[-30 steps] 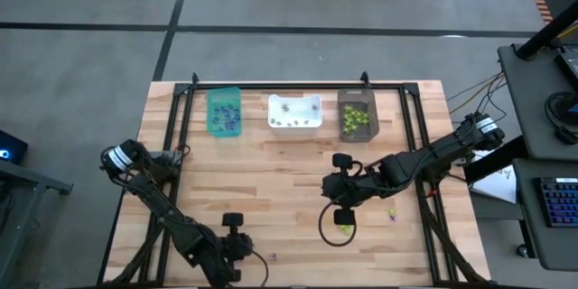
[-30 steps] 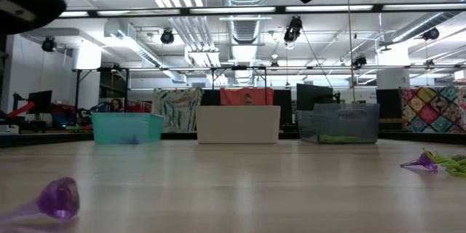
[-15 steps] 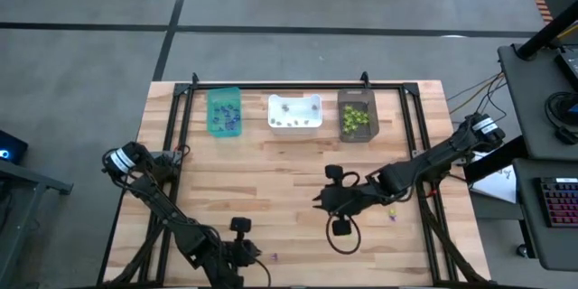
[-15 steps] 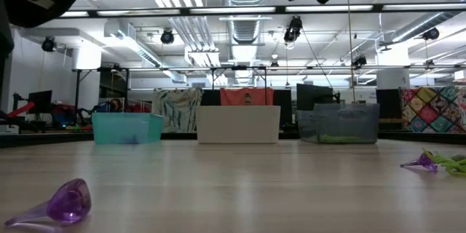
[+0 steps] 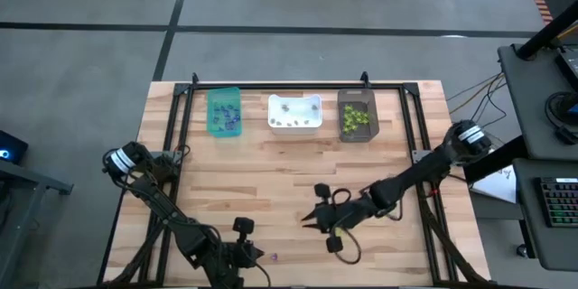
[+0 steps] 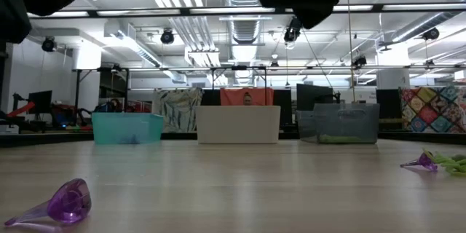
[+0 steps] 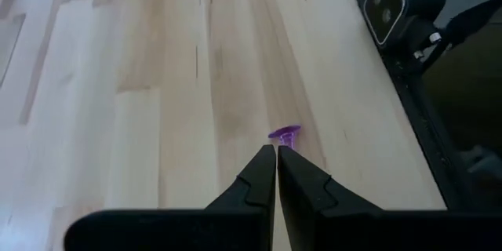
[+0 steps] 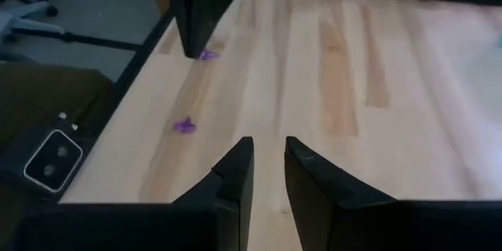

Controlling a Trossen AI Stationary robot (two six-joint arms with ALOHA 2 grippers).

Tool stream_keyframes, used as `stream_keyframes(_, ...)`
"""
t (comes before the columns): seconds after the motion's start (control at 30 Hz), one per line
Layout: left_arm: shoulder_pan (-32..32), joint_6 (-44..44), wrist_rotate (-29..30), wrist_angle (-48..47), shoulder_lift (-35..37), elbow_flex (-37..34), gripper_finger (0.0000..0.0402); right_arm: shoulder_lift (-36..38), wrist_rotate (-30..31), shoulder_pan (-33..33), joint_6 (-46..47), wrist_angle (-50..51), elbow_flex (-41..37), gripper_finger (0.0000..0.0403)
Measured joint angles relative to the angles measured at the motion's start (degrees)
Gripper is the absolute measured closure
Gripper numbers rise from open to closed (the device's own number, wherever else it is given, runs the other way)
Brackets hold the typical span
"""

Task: Sort Halloween decoration
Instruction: Put the purple witch hat toy into the light blue bin

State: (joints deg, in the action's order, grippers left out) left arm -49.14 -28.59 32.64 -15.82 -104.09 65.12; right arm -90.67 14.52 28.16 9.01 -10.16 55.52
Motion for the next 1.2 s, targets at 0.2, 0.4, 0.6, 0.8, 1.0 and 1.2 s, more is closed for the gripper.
stream_keyframes(0.2,0.4,2.7,0.0,5.1,-1.2,0.0,0.0401,-7.0,0.1,1.2,1.5,1.8,6.3,0.0350)
stream_keyframes(0.4,0.4,5.0,-0.1,13.1,-5.2,0.0,0.0401,-11.4,0.0,3.7,2.6,5.0,13.1,0.0356)
stream_keyframes(0.6,0.4,5.5,-0.6,17.8,-9.1,0.0,0.0402,-14.2,0.1,5.9,4.9,6.1,16.2,0.0355)
stream_keyframes(0.8,0.2,3.0,-0.8,18.6,-12.1,0.0,0.0402,-14.6,0.5,7.9,7.4,5.5,17.0,0.0355)
stream_keyframes(1.0,0.2,2.2,-1.7,19.5,-13.8,0.0,0.0402,-14.2,0.5,8.7,7.8,5.6,17.2,0.0355)
stream_keyframes(1.2,0.6,1.5,-0.2,19.3,-14.6,0.0,0.0402,-14.2,0.6,8.7,8.4,5.5,17.2,0.0355)
